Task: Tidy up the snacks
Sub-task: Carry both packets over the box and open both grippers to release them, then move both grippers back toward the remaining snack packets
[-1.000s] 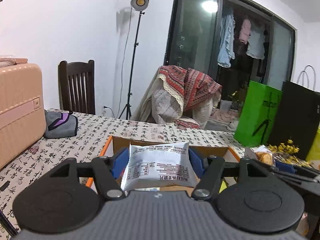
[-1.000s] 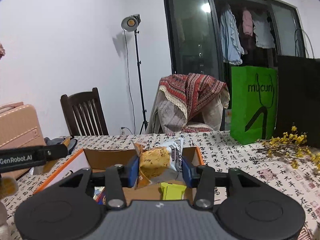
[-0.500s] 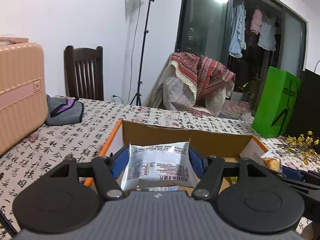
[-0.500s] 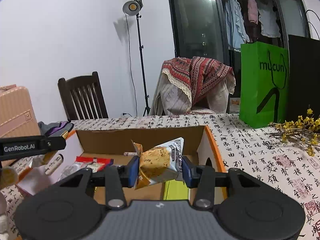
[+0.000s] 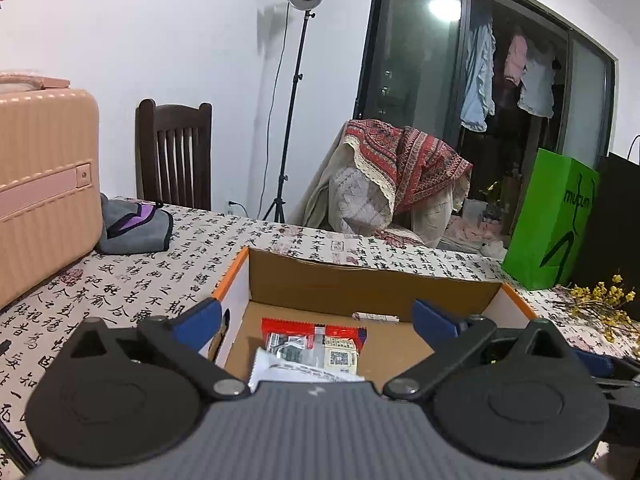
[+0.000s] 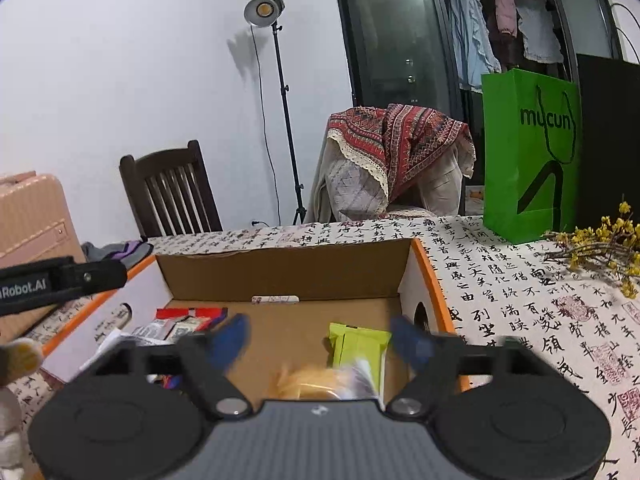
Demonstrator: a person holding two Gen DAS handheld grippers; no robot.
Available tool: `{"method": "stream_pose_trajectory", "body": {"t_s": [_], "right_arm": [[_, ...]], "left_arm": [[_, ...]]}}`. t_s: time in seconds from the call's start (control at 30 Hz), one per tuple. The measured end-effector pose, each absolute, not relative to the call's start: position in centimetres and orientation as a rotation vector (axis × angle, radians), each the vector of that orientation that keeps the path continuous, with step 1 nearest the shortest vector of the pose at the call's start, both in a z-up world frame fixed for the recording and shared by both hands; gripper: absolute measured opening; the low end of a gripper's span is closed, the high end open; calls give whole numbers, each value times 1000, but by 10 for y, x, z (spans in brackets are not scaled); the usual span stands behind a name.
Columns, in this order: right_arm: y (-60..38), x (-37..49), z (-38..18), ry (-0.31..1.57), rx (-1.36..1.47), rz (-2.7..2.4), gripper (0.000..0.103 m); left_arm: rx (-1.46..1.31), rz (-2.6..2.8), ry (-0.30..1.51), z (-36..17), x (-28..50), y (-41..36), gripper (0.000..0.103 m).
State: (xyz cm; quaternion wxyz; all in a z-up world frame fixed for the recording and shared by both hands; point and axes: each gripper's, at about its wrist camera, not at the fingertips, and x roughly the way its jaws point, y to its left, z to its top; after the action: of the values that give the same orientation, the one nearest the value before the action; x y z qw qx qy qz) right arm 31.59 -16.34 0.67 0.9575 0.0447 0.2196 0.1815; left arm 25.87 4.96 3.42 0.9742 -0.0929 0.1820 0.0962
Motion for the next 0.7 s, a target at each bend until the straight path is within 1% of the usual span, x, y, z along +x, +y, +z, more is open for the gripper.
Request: {"method": "stream_pose_trajectory", "body": {"t_s": [0.37, 0.7], "right_arm": [[-167, 313, 11, 428, 100, 350, 103], [-174, 292, 37, 396, 113, 345, 103]], "left_arm": [[-196, 191, 375, 39, 254, 49, 103], [-221, 177, 362, 63, 223, 47, 103]]}}
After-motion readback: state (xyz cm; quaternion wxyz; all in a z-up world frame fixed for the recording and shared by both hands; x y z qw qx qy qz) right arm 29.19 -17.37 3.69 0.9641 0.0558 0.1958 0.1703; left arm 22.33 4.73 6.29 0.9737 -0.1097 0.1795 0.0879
